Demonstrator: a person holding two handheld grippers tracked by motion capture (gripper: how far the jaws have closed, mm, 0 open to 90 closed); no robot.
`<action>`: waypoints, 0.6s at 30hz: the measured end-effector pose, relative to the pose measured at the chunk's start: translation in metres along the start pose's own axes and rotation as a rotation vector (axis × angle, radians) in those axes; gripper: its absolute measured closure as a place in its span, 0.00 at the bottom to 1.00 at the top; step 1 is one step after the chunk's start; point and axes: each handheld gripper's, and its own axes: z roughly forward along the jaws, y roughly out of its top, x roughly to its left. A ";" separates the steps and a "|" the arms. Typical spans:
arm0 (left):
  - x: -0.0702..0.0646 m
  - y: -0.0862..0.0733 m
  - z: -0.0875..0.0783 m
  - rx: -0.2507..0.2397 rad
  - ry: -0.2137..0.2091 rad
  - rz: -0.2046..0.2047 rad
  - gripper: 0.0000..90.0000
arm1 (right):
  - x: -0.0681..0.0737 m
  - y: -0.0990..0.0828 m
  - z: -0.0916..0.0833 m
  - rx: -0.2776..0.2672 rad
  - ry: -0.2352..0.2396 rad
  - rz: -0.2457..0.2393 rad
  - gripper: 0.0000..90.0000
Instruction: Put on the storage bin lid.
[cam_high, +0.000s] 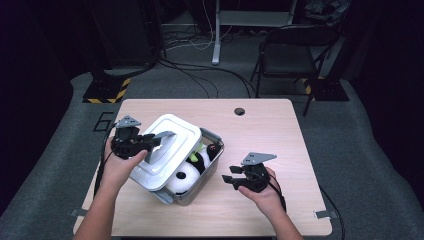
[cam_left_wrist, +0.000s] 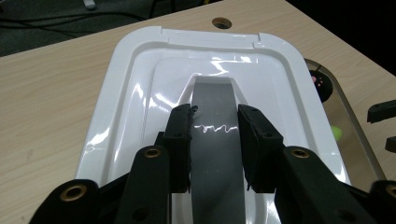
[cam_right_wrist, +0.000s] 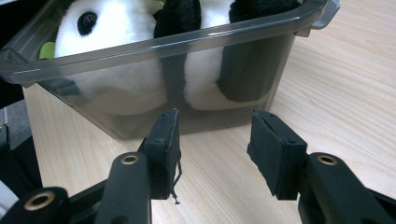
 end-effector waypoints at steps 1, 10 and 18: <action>-0.002 0.001 0.001 0.002 -0.005 0.004 0.74 | 0.000 0.000 0.000 0.002 -0.001 0.001 0.58; -0.019 0.007 0.012 0.025 -0.018 0.044 0.74 | -0.003 -0.001 -0.002 -0.004 -0.009 0.006 0.58; -0.031 0.011 0.020 0.033 -0.038 0.045 0.74 | -0.004 -0.001 -0.002 -0.002 -0.012 0.004 0.58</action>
